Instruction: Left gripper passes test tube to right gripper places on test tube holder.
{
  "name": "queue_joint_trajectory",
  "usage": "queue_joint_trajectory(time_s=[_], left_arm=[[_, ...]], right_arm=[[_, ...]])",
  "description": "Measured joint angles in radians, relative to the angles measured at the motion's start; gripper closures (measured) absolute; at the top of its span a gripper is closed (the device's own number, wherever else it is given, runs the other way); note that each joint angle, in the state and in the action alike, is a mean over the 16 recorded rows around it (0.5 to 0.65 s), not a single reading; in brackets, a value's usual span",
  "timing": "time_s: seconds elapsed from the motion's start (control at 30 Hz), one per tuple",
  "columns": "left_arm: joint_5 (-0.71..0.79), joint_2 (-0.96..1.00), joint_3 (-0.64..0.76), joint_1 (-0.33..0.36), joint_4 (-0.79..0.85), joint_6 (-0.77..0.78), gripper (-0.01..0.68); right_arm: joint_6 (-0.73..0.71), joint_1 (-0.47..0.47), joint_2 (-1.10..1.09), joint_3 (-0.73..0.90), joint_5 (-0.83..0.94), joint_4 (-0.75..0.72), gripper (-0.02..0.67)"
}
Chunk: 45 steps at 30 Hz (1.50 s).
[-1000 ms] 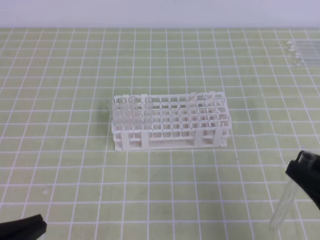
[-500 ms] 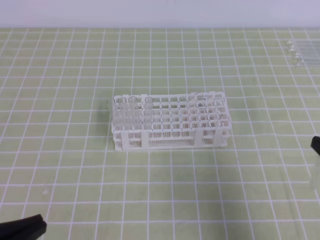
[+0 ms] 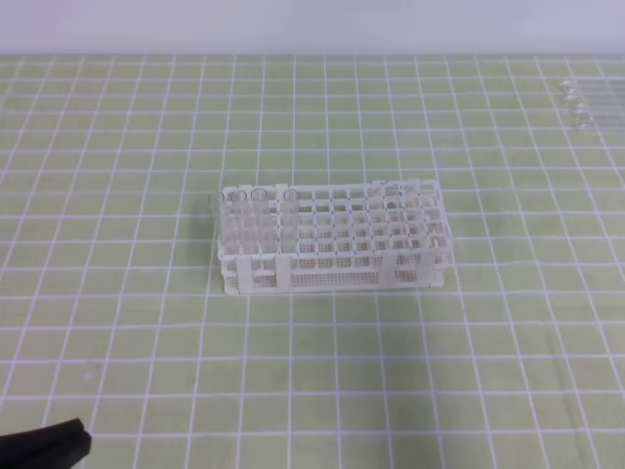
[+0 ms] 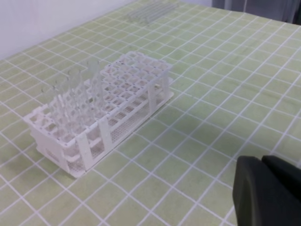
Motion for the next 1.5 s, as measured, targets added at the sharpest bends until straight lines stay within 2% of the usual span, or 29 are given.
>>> queue_joint_trajectory(time_s=[0.27, 0.4, 0.53, 0.7, 1.0, 1.27, 1.5], left_arm=[[0.003, -0.002, 0.000, 0.000, 0.000, 0.000, 0.675], [0.002, -0.002, 0.000, 0.000, 0.000, 0.000, 0.674], [0.003, -0.003, 0.000, -0.001, 0.000, 0.000, 0.674], [0.001, -0.002, 0.000, 0.000, 0.000, 0.000, 0.674], [0.001, -0.001, 0.000, 0.000, 0.000, 0.001, 0.674], [-0.004, 0.002, 0.000, 0.000, 0.000, 0.001, 0.674], [-0.006, 0.004, -0.001, 0.001, 0.001, 0.001, 0.674]], right_arm=[[0.549, 0.238, 0.203, -0.094, -0.365, -0.394, 0.546], [0.753, 0.378, 0.325, -0.101, -0.609, -0.551, 0.546], [0.895, 0.481, 0.453, -0.111, -0.811, -0.671, 0.546], [0.976, 0.544, 0.609, -0.155, -0.938, -0.732, 0.546], [1.046, 0.563, 0.809, -0.268, -0.970, -0.833, 0.547], [1.099, 0.565, 0.879, -0.312, -0.992, -0.926, 0.547], [1.123, 0.566, 0.888, -0.314, -0.999, -0.935, 0.547]])
